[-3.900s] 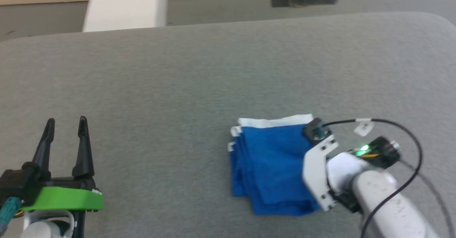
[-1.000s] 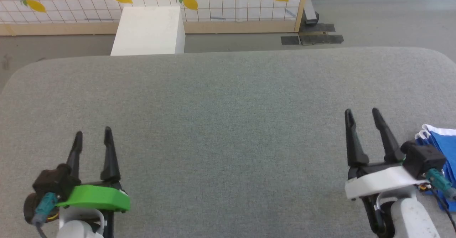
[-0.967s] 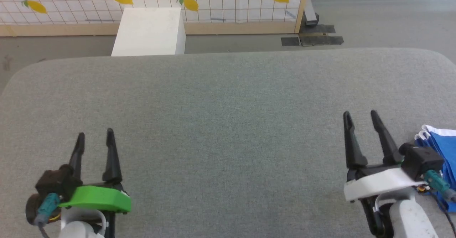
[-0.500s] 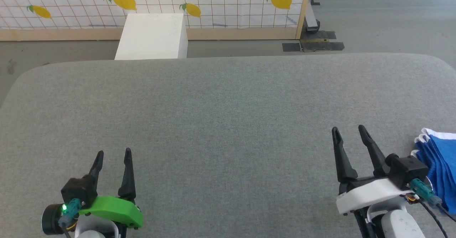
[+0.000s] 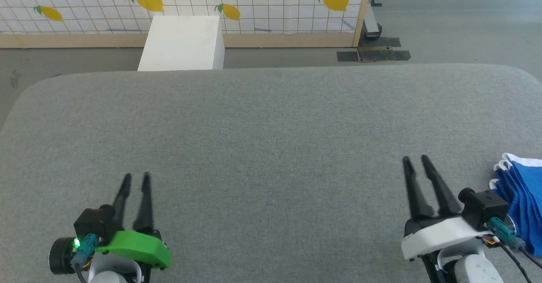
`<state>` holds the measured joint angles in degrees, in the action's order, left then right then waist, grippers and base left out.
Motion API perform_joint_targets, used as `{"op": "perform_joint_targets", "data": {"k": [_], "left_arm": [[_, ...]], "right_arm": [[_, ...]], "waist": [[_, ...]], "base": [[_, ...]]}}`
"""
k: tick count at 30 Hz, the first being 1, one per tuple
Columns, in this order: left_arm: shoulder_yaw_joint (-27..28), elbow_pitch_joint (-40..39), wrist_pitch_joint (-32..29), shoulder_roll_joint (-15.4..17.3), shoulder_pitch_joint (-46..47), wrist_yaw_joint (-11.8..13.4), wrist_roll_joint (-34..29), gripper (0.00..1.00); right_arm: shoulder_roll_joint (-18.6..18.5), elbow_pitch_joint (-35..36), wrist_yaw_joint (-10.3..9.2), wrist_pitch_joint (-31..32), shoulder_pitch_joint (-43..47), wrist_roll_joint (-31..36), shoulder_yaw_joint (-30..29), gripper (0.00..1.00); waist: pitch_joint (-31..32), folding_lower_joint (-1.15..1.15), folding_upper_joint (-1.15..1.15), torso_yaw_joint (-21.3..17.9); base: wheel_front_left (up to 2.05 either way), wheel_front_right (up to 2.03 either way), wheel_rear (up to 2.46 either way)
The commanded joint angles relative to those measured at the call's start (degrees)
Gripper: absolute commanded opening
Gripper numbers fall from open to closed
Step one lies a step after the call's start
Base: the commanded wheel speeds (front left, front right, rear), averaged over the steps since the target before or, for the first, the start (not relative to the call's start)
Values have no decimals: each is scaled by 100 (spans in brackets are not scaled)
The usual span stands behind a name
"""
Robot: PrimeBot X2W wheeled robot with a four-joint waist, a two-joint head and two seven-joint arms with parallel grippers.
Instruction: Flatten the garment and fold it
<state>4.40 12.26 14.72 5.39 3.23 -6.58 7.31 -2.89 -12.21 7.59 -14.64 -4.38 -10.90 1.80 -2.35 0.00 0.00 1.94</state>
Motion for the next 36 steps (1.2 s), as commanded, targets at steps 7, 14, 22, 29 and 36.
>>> {"op": "perform_joint_targets", "data": {"k": [7, 14, 22, 29, 36], "left_arm": [[-4, -22, -32, -5, -7, 14, -15, 0], [-29, -91, -114, -19, -25, 51, -56, 0], [-57, -168, -207, -35, -45, 92, -102, 0], [-82, -237, -289, -49, -63, 129, -143, 0], [-106, -304, -369, -63, -81, 165, -182, 0]], "right_arm": [[0, 27, 0, 32, 10, 23, -3, 0], [0, 95, -1, 113, 34, 83, -13, 0], [0, 172, -1, 206, 61, 152, -24, 0], [0, 240, -2, 288, 86, 213, -34, 0], [0, 306, -2, 367, 110, 272, -44, 0]], "waist": [[5, 0, 0, -4], [18, 0, 0, -15], [33, 0, 0, -27], [46, 0, 0, -38], [59, 0, 0, -49]], "base": [[0, 0, 0], [0, 0, 0], [0, 0, 0], [0, 0, 0], [0, 0, 0]]}}
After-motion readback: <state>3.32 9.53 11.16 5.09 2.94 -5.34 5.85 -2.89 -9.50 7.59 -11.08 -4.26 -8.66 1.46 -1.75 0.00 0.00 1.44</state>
